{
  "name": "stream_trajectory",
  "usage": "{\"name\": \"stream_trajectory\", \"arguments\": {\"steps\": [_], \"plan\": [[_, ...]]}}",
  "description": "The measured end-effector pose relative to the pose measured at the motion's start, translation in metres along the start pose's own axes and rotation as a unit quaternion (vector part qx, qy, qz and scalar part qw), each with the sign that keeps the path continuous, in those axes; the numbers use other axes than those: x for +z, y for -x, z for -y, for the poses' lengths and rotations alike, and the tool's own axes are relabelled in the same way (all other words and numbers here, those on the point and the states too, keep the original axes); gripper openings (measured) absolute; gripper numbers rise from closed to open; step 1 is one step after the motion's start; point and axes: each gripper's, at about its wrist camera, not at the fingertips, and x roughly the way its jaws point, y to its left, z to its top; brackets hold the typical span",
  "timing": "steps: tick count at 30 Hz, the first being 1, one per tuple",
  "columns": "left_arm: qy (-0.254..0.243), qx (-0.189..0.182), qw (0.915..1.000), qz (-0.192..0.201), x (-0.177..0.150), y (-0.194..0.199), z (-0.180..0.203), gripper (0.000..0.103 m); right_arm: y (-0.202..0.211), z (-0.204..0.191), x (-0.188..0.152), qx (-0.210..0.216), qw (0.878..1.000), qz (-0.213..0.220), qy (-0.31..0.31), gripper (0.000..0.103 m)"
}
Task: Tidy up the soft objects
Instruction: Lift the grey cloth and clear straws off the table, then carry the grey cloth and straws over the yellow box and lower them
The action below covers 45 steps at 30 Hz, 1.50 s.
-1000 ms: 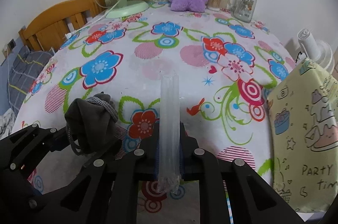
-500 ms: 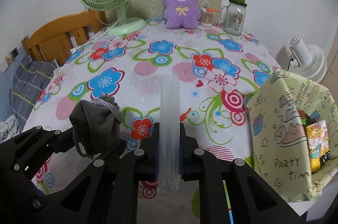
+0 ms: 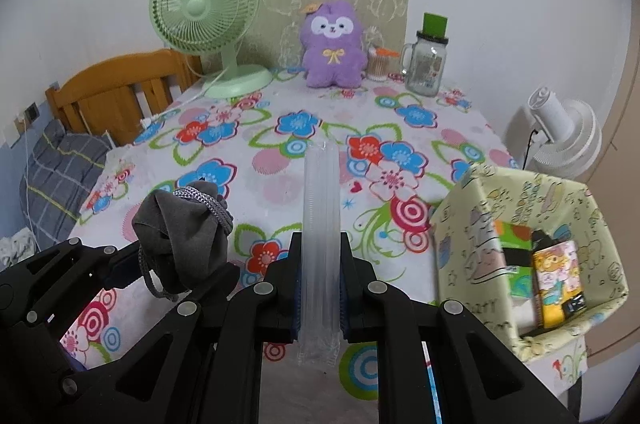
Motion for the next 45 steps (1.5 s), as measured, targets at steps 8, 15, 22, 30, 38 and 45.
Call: {"name": "stream_trajectory", "arguments": {"steps": [8,15,22,30,38,45], "plan": [[-0.009,-0.003,0.9997,0.023,0.009,0.02,0.008,0.039,0.024,0.007,0.006,-0.009,1.0,0.021,-0.003,0.016],[-0.016,-0.004,0.9992,0.038,0.019,0.034,0.017,0.039,0.039,0.016,0.012,-0.011,0.999,0.034,-0.007,0.016],[-0.02,-0.004,0.9988,0.044,0.028,0.039,0.025,0.039,0.047,0.027,0.019,-0.013,0.999,0.042,-0.01,0.017],[-0.026,-0.005,0.9983,0.053,0.039,0.042,0.041,0.039,0.053,0.046,0.024,-0.018,0.998,0.051,-0.014,0.016],[-0.029,-0.007,0.9979,0.058,0.048,0.038,0.059,0.039,0.053,0.07,0.025,-0.023,0.998,0.054,-0.021,0.016],[-0.039,-0.013,0.9975,0.057,0.054,0.031,0.081,0.039,0.052,0.092,0.023,-0.031,0.998,0.054,-0.033,0.017]]}}
